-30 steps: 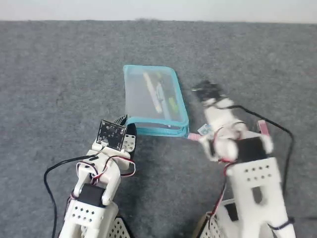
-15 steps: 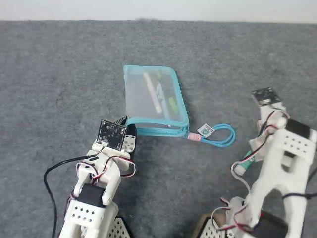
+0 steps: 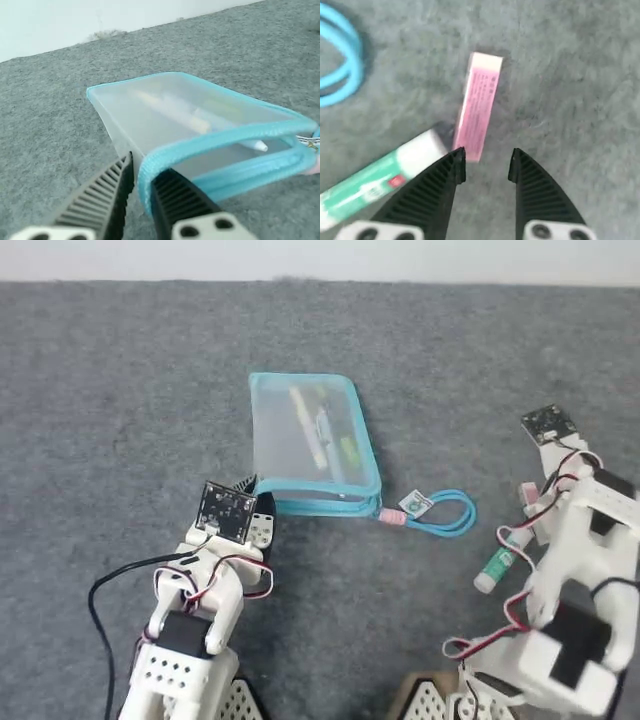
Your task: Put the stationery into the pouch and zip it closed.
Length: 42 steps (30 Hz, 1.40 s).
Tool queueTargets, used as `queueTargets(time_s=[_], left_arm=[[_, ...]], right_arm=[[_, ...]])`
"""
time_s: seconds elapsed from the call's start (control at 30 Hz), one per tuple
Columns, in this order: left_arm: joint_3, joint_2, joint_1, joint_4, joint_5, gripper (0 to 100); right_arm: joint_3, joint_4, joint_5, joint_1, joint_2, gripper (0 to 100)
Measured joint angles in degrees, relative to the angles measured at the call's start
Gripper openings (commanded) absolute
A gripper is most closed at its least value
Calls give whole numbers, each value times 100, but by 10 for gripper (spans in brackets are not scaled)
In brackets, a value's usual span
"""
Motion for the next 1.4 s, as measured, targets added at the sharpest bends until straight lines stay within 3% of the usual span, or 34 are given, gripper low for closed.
queueTargets(time_s=[0.63, 0.77, 0.9, 1.13, 1.4], left_arm=[[0, 0, 0, 0, 0, 11], [0, 0, 0, 0, 0, 11], [0, 0, 0, 0, 0, 11], [0, 0, 0, 0, 0, 11], [0, 0, 0, 0, 0, 11]], right_arm=[[-721, -62, -132, -158, 1222, 151], [-738, 369, -1073, -211, 782, 151], [-774, 967, -2505, -738, 176, 154], [-677, 651, -4703, -1275, 88, 154], [-686, 53, -5169, -1011, 686, 155]])
